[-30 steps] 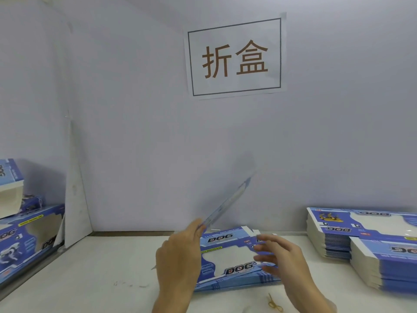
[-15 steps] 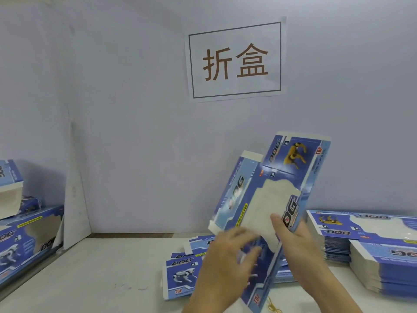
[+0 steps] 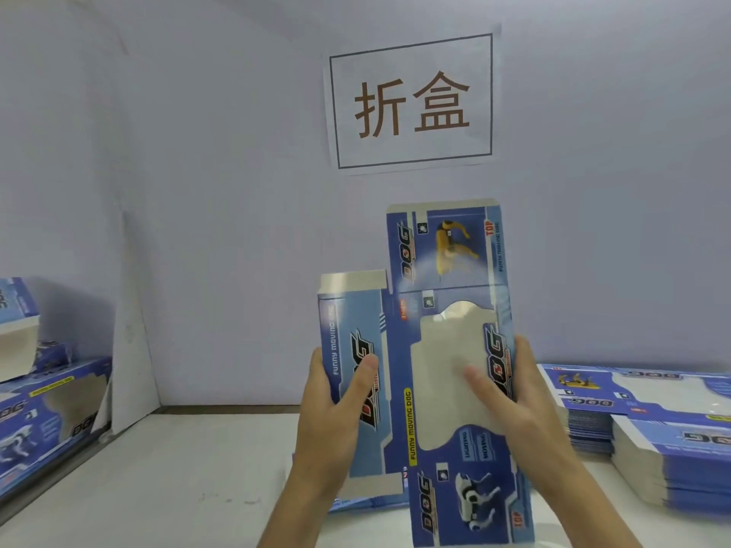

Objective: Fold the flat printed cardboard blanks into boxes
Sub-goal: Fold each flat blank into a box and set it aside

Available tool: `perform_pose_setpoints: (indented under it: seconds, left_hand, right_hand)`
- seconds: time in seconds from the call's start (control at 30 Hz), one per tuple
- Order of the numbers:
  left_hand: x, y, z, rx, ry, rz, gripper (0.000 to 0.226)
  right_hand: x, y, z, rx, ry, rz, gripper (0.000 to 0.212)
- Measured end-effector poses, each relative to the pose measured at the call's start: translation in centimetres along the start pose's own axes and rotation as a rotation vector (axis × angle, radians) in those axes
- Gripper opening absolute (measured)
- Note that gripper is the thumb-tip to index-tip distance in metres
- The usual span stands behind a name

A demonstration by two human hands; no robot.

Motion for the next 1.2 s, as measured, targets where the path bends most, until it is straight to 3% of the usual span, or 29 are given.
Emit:
perform_pose_setpoints:
  seconds: [0.1,0.17,0.27,0.4,0.57,1.0,1.2]
  left_hand:
    - [-0.5,0.1,-0.4,0.034,-0.052,-0.027,0.055]
    - [-0.7,0.4,-1.4,0.091,-0.095,-0.021,0.057]
    - [-0.1,0.8,-2.6,0.142,-0.152,0.010,0.056]
    - [-0.4,0.2,-1.1,0.009,-0.115,0.017,0.056]
    - [-0.9,-0.2,0.4,-0.028,-0.047,0.102,0.054]
    - [-1.0,0.0,1.6,-0.170,-0.130,0.089,0.047]
    - [-3.0,0.3,0.7,-0.092,-0.130,-0.048,0.025]
  right_hand:
    - [-0.8,0.2,-0.7,0.079,-0.027,-0.038,0.073]
    - [-1.2,0.5,-2.1,0.148,-0.032,-0.042,0.083]
    - [-1.4,0.7,-3.3,0.152,-0.011,-0.027,0.065]
    - [-1.1,0.1,-0.2,-0.085,-0.087,-0.071,0.021]
    - [-0.6,-0.1,0.8,-0.064,-0.174,-0.125,0.028]
    - [0.1,-0.2,-0.5,-0.024,-0.141,-0.090,0.035]
    - [-0.1,-0.3,-0.4,-0.129,0.047,-0.065,0.026]
Point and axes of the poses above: each hand's wrist, its own y-axis away from the middle knuckle, its own z-axis out of the back of the hand, x = y × z, the point moved 7 cm from there along -y, towards the middle knuckle, and after that the axes turned 5 degrees about y, right-handed, at the moved point
